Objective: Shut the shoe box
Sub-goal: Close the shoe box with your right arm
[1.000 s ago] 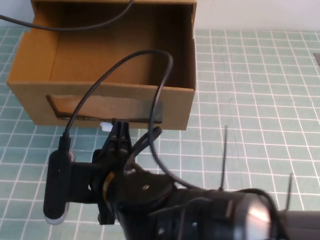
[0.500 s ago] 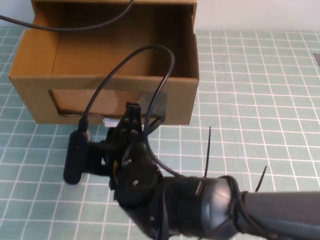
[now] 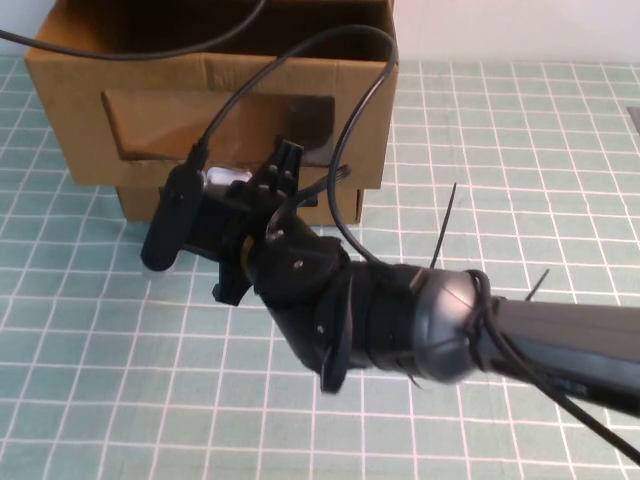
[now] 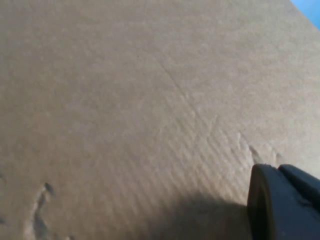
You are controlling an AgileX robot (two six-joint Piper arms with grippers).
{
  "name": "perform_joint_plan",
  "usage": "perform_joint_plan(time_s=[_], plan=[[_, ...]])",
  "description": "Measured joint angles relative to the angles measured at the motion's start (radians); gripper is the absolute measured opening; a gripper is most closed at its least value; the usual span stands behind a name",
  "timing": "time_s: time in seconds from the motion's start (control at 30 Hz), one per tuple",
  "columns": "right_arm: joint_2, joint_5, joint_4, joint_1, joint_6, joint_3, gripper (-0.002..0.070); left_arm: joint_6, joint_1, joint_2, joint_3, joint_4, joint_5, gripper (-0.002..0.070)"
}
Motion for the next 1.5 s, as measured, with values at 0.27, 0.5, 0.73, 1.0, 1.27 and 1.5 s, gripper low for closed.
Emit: perform_joint_plan(time_s=[0.27, 0.5, 0.73, 1.0, 1.27, 1.5], plan=[[0.096, -0.038, -0.002, -0.100, 0.027, -0.126, -0.0015, 0.000, 0.000, 0.002, 0.000, -0.022, -0.001, -0.0005], [0.150, -0.064, -0.002, -0.131, 0.028, -0.207, -0.0015, 0.002, 0.000, 0.002, 0.000, -0.023, -0.001, -0.0005], [0.200, -0.097, -0.004, -0.161, 0.048, -0.267, -0.0015, 0.003, 0.000, 0.002, 0.000, -0.023, -0.001, -0.0005], [0.215, -0.094, 0.005, -0.168, 0.050, -0.280, -0.0015, 0.003, 0.000, 0.002, 0.000, -0.023, -0.001, -0.0005], [0.158, -0.283, 0.173, -0.174, 0.050, -0.280, -0.0015, 0.003, 0.000, 0.002, 0.000, -0.027, -0.015, -0.0005], [0.108, -0.329, 0.221, -0.135, 0.050, -0.289, -0.0015, 0.006, 0.000, 0.002, 0.000, -0.023, -0.019, -0.0005]])
